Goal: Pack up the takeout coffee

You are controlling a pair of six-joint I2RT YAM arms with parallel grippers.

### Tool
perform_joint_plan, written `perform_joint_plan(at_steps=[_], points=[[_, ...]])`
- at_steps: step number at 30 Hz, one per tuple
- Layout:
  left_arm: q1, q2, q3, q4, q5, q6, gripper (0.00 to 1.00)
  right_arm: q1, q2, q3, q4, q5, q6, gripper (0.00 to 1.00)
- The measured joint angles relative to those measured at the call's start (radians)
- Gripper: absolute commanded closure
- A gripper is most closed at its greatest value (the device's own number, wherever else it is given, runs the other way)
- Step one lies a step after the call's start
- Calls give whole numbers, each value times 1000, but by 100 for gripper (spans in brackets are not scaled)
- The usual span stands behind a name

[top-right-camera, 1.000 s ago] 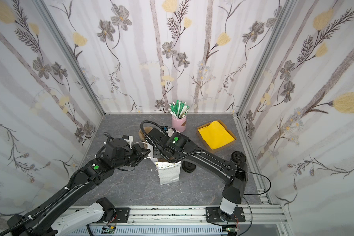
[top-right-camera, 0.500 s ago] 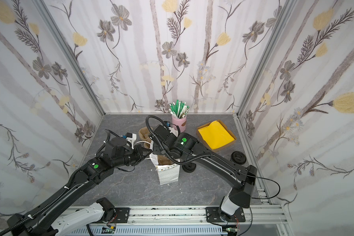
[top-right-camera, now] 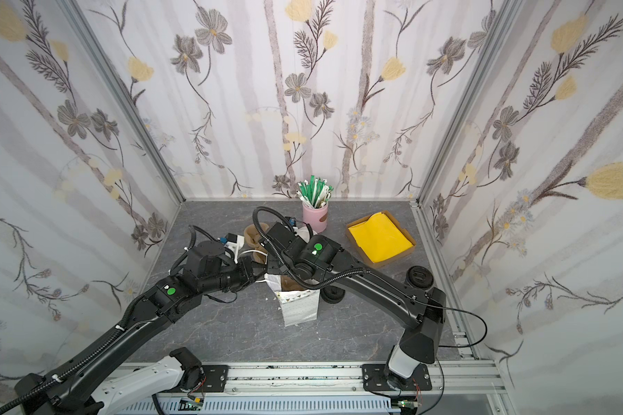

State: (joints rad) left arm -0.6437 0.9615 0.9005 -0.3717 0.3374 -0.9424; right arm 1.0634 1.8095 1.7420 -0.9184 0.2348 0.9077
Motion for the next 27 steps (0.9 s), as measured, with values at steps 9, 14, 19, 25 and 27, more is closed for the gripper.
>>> perform_joint_plan(at_steps=[9, 14, 19, 25, 27], points=[[10, -20, -24, 0, -1, -13, 100, -25, 42, -56, 3, -30, 0, 88], [15, -27, -24, -1, 0, -18, 100, -46, 55, -62, 31, -70, -2, 87], [17, -26, -24, 0, 3, -17, 100, -51, 77, -81, 28, -101, -20, 84], [28, -28, -24, -2, 4, -19, 100, -67, 113, -92, 27, -121, -50, 81], [33, -36, -24, -4, 4, -19, 100, -75, 125, -95, 27, -124, -58, 79]])
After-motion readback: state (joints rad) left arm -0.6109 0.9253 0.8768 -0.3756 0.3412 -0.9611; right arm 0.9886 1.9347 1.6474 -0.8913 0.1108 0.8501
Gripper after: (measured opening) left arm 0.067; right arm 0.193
